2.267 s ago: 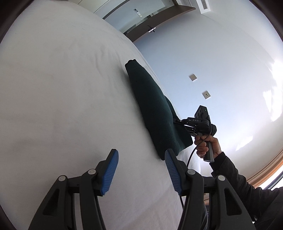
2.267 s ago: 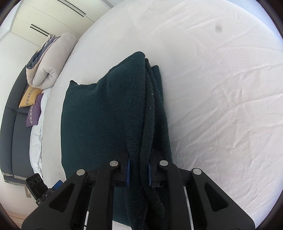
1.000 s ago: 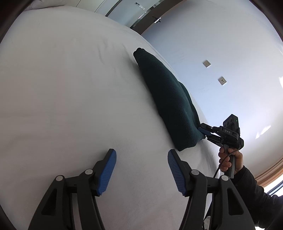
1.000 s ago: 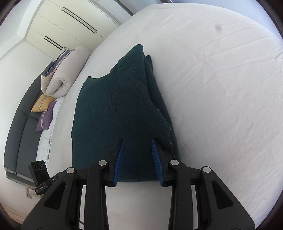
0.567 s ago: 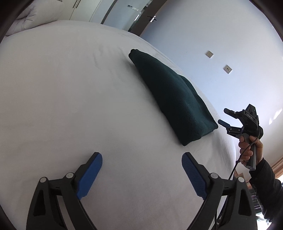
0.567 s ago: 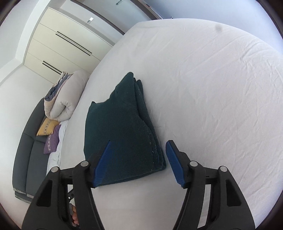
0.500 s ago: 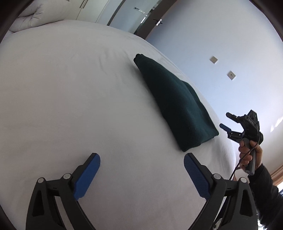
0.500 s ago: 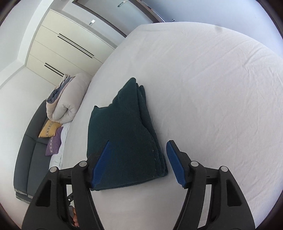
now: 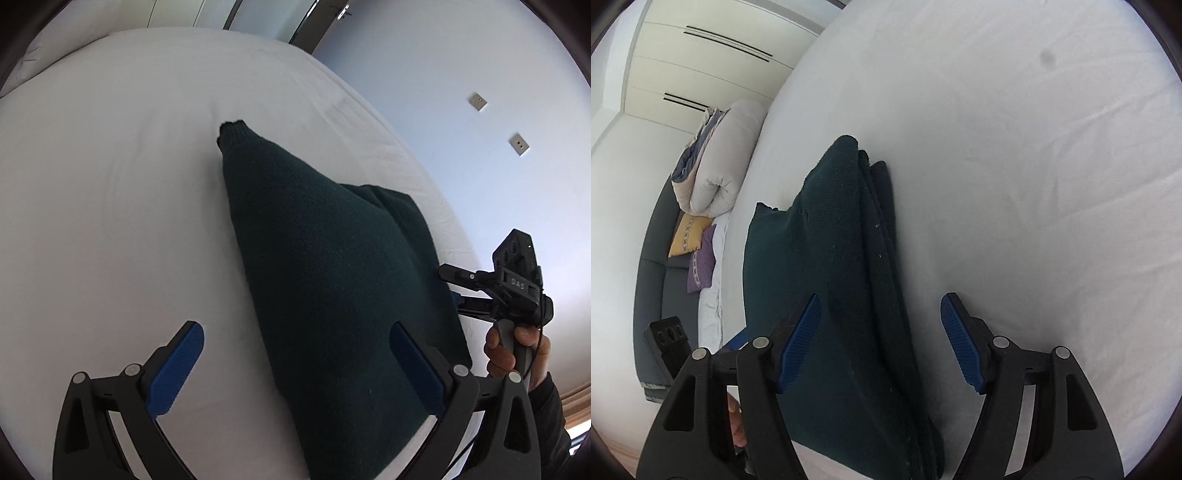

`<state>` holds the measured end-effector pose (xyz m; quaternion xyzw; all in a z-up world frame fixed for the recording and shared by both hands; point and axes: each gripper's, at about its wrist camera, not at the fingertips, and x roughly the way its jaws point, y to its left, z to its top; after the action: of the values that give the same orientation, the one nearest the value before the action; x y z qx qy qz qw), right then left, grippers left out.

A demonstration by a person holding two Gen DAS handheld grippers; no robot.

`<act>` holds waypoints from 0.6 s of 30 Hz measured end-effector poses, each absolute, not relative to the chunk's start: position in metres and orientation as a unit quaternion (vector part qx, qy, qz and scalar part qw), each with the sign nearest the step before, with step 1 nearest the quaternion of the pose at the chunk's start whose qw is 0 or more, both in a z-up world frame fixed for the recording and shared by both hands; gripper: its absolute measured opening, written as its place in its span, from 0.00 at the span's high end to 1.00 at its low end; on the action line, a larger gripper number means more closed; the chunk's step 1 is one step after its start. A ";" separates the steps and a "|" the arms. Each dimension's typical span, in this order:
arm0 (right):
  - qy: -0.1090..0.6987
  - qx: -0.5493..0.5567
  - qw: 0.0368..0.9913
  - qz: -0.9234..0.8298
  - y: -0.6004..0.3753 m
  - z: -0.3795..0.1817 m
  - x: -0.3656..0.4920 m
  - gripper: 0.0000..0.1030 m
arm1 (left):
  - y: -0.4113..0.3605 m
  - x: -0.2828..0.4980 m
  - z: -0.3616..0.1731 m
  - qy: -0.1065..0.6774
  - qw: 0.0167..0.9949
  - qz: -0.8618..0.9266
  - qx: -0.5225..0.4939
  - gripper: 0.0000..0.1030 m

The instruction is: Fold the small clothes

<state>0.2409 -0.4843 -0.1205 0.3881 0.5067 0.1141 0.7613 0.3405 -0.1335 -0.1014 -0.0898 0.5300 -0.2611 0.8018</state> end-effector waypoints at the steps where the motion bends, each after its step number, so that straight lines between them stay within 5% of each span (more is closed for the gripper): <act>1: 0.513 0.382 0.759 0.123 -0.481 -0.121 0.246 0.35 | -0.143 0.348 -0.110 0.547 0.790 -0.263 -0.090 0.01; 8: 0.567 0.336 0.737 0.148 -0.458 -0.129 0.287 0.35 | -0.163 0.365 -0.137 0.586 0.767 -0.235 -0.111 0.04; 10: 0.581 0.313 0.737 0.145 -0.448 -0.132 0.300 0.35 | -0.169 0.364 -0.134 0.588 0.766 -0.237 -0.105 0.27; 14: 0.597 0.237 0.757 0.119 -0.423 -0.132 0.313 0.54 | -0.181 0.365 -0.129 0.592 0.773 -0.215 -0.080 0.35; 18: 0.596 0.174 0.779 0.090 -0.404 -0.127 0.314 0.63 | -0.189 0.363 -0.129 0.586 0.783 -0.200 -0.057 0.36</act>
<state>0.3143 -0.4036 -0.1266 0.1736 0.5959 0.0895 0.7790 0.3628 -0.1885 -0.1287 -0.0565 0.5864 -0.2004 0.7828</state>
